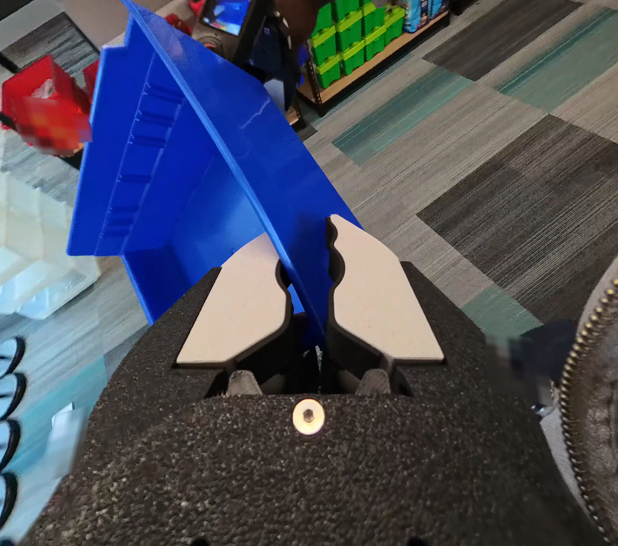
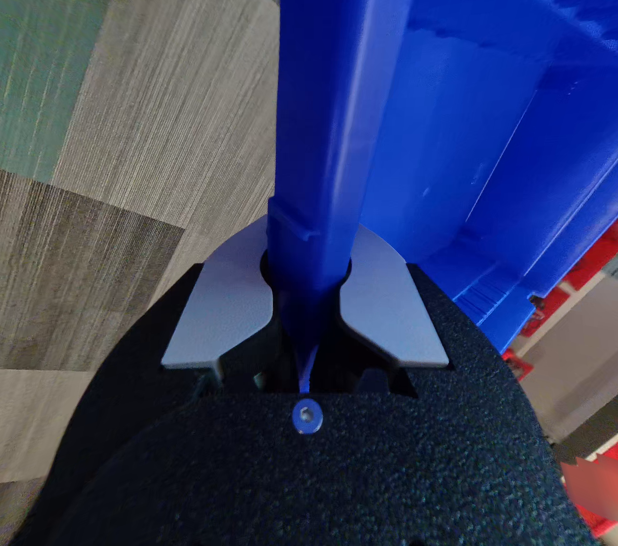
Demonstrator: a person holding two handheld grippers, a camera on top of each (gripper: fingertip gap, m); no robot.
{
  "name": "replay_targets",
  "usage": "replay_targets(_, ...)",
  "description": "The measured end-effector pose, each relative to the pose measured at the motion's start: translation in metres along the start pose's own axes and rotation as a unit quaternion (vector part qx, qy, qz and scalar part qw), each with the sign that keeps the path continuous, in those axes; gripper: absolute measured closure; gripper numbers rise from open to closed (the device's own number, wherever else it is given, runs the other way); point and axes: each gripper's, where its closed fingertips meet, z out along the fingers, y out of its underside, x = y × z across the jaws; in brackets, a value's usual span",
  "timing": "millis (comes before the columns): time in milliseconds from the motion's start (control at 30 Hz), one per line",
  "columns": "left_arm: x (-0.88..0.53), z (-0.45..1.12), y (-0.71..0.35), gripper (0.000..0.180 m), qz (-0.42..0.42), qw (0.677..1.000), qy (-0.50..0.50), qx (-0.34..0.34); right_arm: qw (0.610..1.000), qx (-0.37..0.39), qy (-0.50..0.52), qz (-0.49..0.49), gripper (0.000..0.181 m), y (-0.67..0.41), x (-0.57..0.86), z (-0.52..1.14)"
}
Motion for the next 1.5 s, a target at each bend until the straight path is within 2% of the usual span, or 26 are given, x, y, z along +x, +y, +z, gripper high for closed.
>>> replay_targets(233,-0.159,0.072,0.000,0.165,0.046,0.995,0.083,0.037,0.990,-0.067,-0.014,0.122,0.151,0.044,0.102,0.066)
replay_targets(400,-0.252,0.124,-0.002,0.165,0.074,0.987,0.133,0.048,0.978,-0.082,-0.006,0.194,0.151,0.071,0.177,0.094)
replay_targets(667,-0.412,0.243,0.004,0.165,0.105,0.982,0.153,0.026,0.958,-0.120,0.027,0.260,0.151,0.131,0.310,0.161)
replay_targets(1033,-0.561,0.354,-0.015,0.165,0.113,0.969,0.215,0.041,0.933,-0.136,0.043,0.331,0.152,0.170,0.448,0.204)
replay_targets(1200,-0.606,0.391,-0.011,0.165,0.133,0.949,0.280,0.056,0.906,-0.154,0.041,0.392,0.151,0.173,0.471,0.235)
replay_targets(1500,-0.672,0.435,-0.011,0.165,0.152,0.915,0.365,0.084,0.831,-0.198,0.031,0.519,0.152,0.179,0.471,0.279)
